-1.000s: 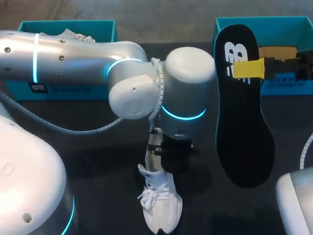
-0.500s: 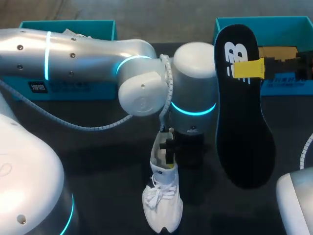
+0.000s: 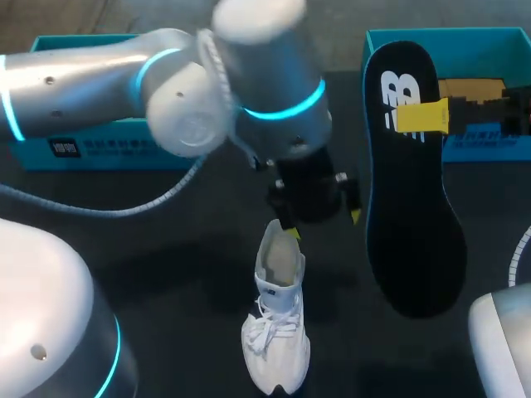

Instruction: Take the shoe out of the shoebox, open the shoe tongue, remove and reinsert the insole, then place the shoe into the shoebox

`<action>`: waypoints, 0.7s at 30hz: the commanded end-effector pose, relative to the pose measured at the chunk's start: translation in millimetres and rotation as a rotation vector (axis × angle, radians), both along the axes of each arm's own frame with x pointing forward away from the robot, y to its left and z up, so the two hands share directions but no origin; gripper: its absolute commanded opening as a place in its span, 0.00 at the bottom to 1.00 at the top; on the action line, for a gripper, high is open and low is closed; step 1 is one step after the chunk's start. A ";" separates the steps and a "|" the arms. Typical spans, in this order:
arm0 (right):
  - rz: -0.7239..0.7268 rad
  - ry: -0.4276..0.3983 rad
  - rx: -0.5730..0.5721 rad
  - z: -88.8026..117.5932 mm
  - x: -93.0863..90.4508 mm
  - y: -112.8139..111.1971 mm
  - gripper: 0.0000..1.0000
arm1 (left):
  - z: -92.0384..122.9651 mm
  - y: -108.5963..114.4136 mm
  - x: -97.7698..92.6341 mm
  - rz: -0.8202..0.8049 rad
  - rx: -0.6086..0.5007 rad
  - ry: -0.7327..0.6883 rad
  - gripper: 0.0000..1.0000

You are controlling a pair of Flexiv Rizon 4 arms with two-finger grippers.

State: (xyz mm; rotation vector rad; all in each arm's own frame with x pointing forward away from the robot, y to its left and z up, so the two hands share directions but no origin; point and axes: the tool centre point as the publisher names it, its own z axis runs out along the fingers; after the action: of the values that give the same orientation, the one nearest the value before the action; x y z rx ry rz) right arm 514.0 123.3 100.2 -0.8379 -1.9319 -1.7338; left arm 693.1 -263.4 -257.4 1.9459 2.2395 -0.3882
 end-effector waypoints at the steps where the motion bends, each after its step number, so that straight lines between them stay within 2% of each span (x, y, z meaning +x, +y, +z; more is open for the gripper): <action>1: -0.205 -0.047 0.213 0.2 -10.6 12.6 0.00 | 30.7 38.2 4.8 0.066 -0.351 -0.013 1.00; 21: -0.205 -0.047 0.213 0.2 -10.6 12.6 0.00 | 92.6 78.6 26.3 0.087 -0.878 -0.006 1.00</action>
State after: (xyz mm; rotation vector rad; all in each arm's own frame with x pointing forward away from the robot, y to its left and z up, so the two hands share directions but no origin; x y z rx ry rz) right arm 514.0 123.3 100.2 -0.8380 -1.9320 -1.7337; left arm 723.0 -205.5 -168.5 1.7073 2.0118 -0.8350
